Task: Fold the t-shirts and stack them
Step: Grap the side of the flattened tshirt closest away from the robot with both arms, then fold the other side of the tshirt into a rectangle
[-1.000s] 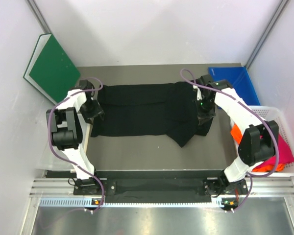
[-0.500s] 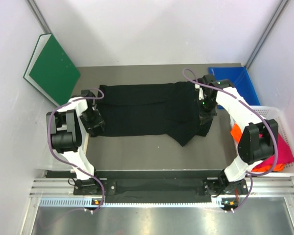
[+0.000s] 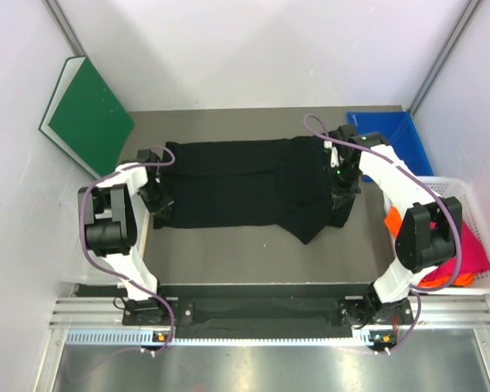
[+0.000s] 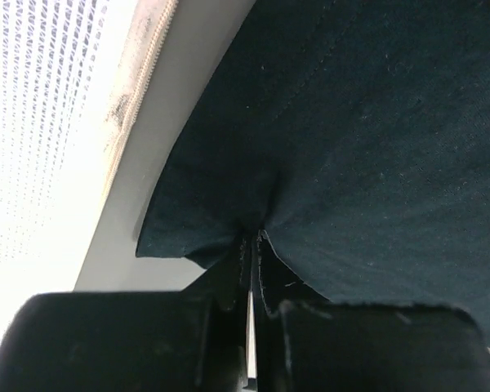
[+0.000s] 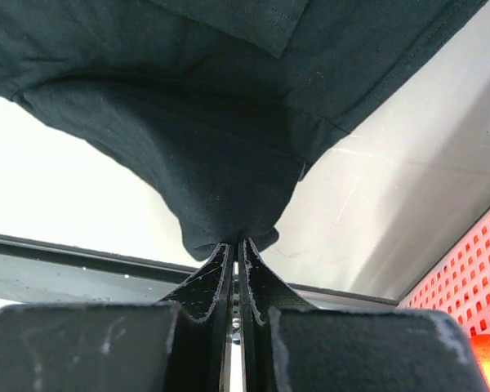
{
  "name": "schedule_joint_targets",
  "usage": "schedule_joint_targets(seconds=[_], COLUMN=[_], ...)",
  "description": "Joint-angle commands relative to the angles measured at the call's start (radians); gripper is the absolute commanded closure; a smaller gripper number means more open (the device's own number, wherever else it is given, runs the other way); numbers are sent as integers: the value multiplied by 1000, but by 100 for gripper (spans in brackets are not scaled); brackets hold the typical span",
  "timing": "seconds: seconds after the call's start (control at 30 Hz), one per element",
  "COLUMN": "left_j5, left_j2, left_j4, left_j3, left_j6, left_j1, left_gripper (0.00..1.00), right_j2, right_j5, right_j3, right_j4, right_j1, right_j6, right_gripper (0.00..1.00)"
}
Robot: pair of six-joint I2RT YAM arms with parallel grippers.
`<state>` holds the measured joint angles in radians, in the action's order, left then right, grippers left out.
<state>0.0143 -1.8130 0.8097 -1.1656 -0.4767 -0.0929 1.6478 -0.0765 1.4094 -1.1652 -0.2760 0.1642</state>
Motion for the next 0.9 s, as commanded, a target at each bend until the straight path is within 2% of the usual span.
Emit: schedule_joint_targets(seconds=[0.0, 0.23, 0.4, 0.87], left_j5=[88, 75, 50, -80], left_j2=[14, 32, -22, -305], left_j4=[25, 124, 155, 209], left_j3=[-32, -256, -368, -683], left_j6=[18, 36, 43, 53], left_j1=[-11, -10, -11, 7], left_gripper=[100, 100, 100, 100], right_j2=[-14, -17, 13, 176], right_j5=[-6, -11, -11, -43], right_j3=[48, 88, 137, 318], right_j4=[25, 65, 117, 294], right_j1=[12, 21, 38, 104], right_j6=[-8, -3, 0, 24], right_gripper=[99, 99, 99, 99])
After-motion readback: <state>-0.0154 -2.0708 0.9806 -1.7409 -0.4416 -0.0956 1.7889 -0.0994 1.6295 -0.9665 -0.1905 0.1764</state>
